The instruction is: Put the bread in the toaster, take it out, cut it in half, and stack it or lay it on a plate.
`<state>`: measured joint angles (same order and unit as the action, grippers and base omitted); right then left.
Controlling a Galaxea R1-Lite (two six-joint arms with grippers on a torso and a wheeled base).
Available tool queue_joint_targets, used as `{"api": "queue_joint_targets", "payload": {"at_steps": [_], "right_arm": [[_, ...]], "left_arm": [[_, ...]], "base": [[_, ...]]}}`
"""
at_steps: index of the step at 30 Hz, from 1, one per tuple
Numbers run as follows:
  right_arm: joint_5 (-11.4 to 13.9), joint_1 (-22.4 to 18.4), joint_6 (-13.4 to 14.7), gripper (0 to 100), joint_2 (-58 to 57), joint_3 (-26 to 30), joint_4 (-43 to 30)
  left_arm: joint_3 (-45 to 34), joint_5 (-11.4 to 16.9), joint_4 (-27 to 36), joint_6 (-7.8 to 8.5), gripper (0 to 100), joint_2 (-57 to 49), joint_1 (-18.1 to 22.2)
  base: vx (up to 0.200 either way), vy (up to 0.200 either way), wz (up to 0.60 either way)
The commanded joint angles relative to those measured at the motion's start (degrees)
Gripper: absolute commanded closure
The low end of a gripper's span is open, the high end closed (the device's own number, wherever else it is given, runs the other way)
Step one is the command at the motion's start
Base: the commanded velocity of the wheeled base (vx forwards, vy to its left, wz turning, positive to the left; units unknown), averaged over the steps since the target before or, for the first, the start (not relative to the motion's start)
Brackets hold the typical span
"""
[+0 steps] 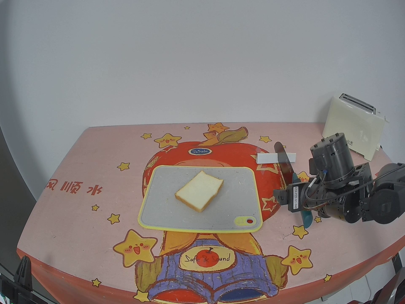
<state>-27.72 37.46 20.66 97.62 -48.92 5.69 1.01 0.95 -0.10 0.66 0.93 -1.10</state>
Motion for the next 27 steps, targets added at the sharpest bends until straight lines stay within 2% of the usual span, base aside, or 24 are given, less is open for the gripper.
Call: {"api": "queue_joint_targets", "payload": {"at_steps": [1,27], "right_arm": [[0.0,0.1,0.0,100,-0.2,-0.1,0.0],[-0.1,0.2,0.0,100,-0.5,-0.6,0.1]], "left_arm": [[-1.0,0.0,0.0,0.04,100,0.0,0.0],[-1.0,0.0,-0.1,0.04,100,-0.1,0.0]], "base": [[0.0,0.0,0.0],[0.0,0.0,0.0]]}}
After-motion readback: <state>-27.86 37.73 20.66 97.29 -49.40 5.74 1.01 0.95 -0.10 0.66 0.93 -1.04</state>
